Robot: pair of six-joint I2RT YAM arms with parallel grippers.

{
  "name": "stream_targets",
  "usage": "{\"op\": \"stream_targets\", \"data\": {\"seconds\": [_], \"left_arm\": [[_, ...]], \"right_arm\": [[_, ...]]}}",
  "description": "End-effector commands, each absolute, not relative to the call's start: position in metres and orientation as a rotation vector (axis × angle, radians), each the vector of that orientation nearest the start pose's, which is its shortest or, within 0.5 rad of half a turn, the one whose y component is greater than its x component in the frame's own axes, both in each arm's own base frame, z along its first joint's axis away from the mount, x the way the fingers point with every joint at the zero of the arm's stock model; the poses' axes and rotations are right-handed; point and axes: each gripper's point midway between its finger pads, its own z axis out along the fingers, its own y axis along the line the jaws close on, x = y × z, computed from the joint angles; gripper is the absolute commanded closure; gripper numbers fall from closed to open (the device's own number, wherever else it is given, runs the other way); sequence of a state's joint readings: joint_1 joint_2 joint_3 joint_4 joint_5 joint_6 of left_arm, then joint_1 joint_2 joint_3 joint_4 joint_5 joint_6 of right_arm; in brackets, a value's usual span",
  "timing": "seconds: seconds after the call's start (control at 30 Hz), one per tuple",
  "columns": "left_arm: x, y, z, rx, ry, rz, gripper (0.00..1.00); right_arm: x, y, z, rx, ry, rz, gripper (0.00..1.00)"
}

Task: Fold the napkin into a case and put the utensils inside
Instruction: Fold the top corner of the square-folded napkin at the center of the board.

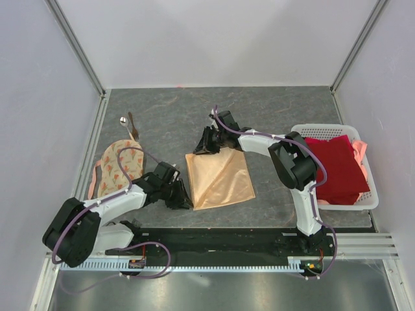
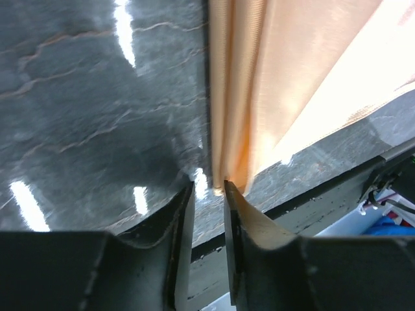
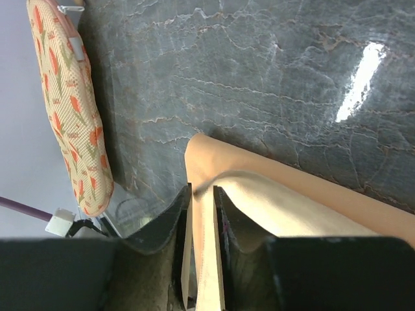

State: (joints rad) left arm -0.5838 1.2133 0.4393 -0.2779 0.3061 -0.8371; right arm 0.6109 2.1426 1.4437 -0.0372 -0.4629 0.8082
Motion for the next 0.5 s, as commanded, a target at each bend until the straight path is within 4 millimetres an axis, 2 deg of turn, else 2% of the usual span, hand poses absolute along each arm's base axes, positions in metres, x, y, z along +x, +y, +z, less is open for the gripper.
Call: {"op": "stream_targets", "data": {"seconds": [0.0,0.03,0.1,0.13,0.2,0.23,0.3,0.33,0.37,0.4,0.43,0.47], "left_arm": [[0.149,-0.188,0.023,-0.299,2.822,-0.751,0.66],[0.151,-0.189,0.028,-0.298,2.813,-0.752,0.65],[0.152,-0.184,0.033,-0.298,2.808,-0.718,0.65],[0.158,-0.186,0.043,-0.279,2.775,-0.731,0.65],[0.164,-0.188,0.054,-0.258,2.740,-0.737,0.66],[0.170,-0.192,0.063,-0.236,2.712,-0.756,0.67],[0.174,-0.198,0.071,-0.207,2.702,-0.787,0.69],[0.181,-0.205,0.081,-0.166,2.674,-0.820,0.70],[0.184,-0.210,0.080,-0.145,2.686,-0.833,0.71],[0.184,-0.217,0.082,-0.111,2.694,-0.876,0.73],[0.190,-0.223,0.088,-0.086,2.679,-0.892,0.74],[0.192,-0.225,0.080,-0.087,2.713,-0.882,0.75]], "right_arm": [[0.384,0.402,0.078,-0.062,2.481,1.250,0.71],[0.384,0.402,0.079,-0.065,2.482,1.250,0.64],[0.384,0.402,0.085,-0.088,2.467,1.250,0.58],[0.384,0.402,0.088,-0.097,2.469,1.244,0.54],[0.384,0.399,0.100,-0.134,2.443,1.231,0.51],[0.384,0.394,0.100,-0.126,2.456,1.198,0.48],[0.384,0.383,0.116,-0.153,2.424,1.163,0.46],[0.383,0.371,0.112,-0.136,2.442,1.136,0.44],[0.385,0.362,0.124,-0.131,2.415,1.116,0.43],[0.390,0.346,0.124,-0.117,2.411,1.090,0.43],[0.388,0.334,0.117,-0.102,2.429,1.068,0.42],[0.389,0.323,0.123,-0.091,2.416,1.057,0.42]]}}
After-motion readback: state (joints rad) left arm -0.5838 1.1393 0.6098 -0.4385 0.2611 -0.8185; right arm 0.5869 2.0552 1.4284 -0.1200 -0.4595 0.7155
